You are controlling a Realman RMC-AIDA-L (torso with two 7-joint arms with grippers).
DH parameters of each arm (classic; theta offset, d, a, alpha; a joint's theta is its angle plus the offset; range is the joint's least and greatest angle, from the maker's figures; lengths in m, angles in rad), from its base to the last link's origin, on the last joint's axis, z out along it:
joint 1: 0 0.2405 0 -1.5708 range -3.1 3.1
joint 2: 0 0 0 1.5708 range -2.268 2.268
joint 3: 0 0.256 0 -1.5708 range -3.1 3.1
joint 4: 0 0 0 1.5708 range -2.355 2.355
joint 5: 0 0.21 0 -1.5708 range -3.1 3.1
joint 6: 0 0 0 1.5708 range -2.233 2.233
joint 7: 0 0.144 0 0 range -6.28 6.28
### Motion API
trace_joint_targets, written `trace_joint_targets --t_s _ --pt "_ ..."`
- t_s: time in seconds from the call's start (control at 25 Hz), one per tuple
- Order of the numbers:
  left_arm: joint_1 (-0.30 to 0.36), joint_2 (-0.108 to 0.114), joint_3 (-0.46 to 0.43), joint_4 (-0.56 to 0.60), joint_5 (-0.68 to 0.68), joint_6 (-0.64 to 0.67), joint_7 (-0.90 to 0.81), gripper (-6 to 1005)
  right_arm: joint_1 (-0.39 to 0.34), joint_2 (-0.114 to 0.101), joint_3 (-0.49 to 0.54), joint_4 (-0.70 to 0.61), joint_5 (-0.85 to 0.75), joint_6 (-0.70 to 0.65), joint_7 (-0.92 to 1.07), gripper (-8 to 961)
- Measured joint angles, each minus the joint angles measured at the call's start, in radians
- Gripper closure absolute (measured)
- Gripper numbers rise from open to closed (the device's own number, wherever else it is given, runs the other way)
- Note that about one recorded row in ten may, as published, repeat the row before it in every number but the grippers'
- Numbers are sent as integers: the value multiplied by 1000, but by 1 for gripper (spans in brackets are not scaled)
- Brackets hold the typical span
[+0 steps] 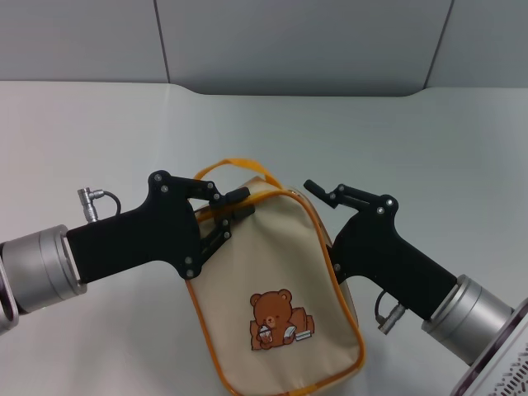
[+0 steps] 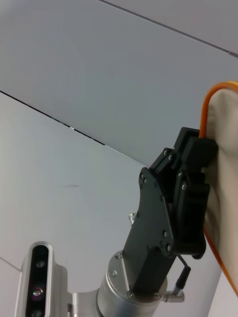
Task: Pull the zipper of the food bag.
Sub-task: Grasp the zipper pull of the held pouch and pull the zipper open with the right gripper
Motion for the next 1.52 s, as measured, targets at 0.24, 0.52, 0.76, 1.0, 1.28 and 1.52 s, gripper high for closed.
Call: trace_joint_targets --t_s 0.24,0.52,0.76,1.0,1.28,1.52 --pt "-1 0 0 0 3 0 0 904 2 0 9 23 0 7 -45 722" --pt "-3 0 0 0 4 0 1 904 13 0 11 32 0 18 -65 860" --pt "-2 -1 -9 0 1 -3 -6 904 -17 0 6 32 0 -2 -66 948" --pt "-7 -2 -12 0 -3 -19 -8 904 -112 0 -1 31 -30 -33 -88 956" --pt "-14 -3 -12 0 -3 -32 -10 903 -231 -6 -3 24 -92 -62 -86 956" --pt "-21 -3 -12 -4 -5 -49 -11 903 -341 -9 -5 -10 -178 -74 -77 955"
